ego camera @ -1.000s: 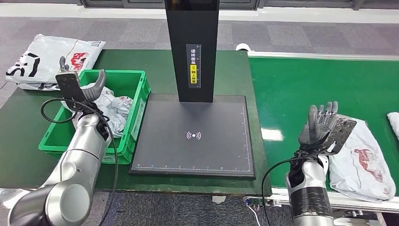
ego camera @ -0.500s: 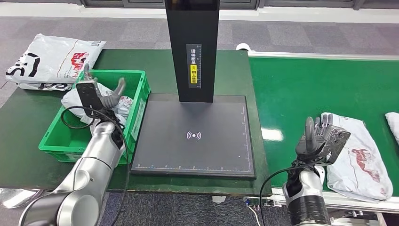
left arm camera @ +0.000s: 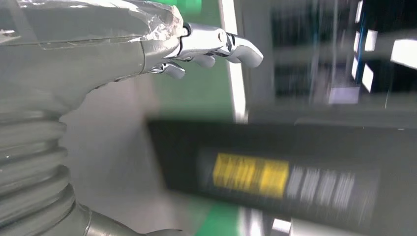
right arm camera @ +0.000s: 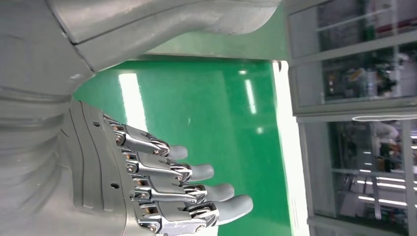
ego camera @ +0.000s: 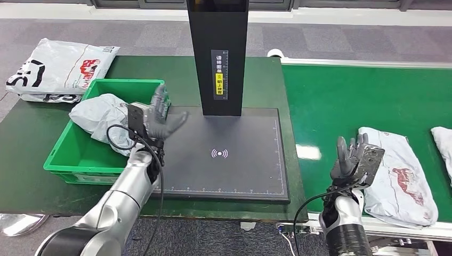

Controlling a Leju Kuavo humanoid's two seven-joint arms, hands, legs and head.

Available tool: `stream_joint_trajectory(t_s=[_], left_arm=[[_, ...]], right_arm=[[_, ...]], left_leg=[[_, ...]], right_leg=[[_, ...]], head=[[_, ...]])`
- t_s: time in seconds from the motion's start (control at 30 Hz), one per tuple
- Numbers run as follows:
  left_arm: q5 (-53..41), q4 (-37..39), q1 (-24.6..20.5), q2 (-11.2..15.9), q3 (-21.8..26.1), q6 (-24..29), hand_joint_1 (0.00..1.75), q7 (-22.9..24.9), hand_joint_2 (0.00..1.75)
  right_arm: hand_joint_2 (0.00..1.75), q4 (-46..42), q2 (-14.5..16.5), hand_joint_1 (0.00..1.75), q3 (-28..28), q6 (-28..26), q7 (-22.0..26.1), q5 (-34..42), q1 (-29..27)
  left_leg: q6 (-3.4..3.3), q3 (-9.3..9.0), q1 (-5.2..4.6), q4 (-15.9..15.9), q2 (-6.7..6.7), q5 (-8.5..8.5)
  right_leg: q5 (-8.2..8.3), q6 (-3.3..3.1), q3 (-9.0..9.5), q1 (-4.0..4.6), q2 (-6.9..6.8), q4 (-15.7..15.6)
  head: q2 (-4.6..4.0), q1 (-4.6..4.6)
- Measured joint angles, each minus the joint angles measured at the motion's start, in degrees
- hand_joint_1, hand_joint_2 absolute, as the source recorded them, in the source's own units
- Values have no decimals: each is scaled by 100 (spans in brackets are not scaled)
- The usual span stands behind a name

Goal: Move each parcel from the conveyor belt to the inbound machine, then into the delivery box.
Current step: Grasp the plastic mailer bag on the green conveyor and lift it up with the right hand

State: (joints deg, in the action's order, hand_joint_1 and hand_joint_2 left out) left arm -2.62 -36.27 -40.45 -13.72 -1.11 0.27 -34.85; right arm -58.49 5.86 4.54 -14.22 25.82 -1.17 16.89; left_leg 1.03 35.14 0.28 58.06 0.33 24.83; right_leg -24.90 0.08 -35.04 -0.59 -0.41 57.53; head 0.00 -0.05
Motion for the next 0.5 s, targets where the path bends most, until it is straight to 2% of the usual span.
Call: stream_joint_trajectory(t_s=[0.1,0.2,0.3,0.4,0.5], left_arm=[[-99,15,158,-140,-521,-357,0,58,175],[-153,97,201,-246,-985,-435,0,159,175],[-198,205,227,-289,-1303,-394,0,131,175],[-229,313,236,-289,-1467,-333,0,69,175],[-277,401,241,-285,-1563,-274,0,16,175]], right_arm=[[175,223,-3,0,-46,-84,-66,-293,192],[175,523,-19,0,-51,-273,-12,-580,366],[175,856,-100,0,-54,-999,33,-1116,417],[175,1305,-275,0,-57,-2035,-208,-2076,502],[175,1643,-459,0,86,-2507,-784,-3765,562]], left_leg=[[-3,1,-6,1,-1,2],[-5,1,-6,1,-4,1],[-5,1,-6,1,-5,1],[-5,1,-6,1,-4,1],[-5,0,-6,1,-5,2]], right_leg=[[0,1,-2,-4,-1,-2],[-1,2,0,-4,-4,-3],[0,2,1,-4,-5,-2],[0,2,0,-4,-5,-2],[-1,2,-2,-4,-5,-2]], head=[[0,-1],[0,-2],[0,-2],[0,-1],[0,-1]])
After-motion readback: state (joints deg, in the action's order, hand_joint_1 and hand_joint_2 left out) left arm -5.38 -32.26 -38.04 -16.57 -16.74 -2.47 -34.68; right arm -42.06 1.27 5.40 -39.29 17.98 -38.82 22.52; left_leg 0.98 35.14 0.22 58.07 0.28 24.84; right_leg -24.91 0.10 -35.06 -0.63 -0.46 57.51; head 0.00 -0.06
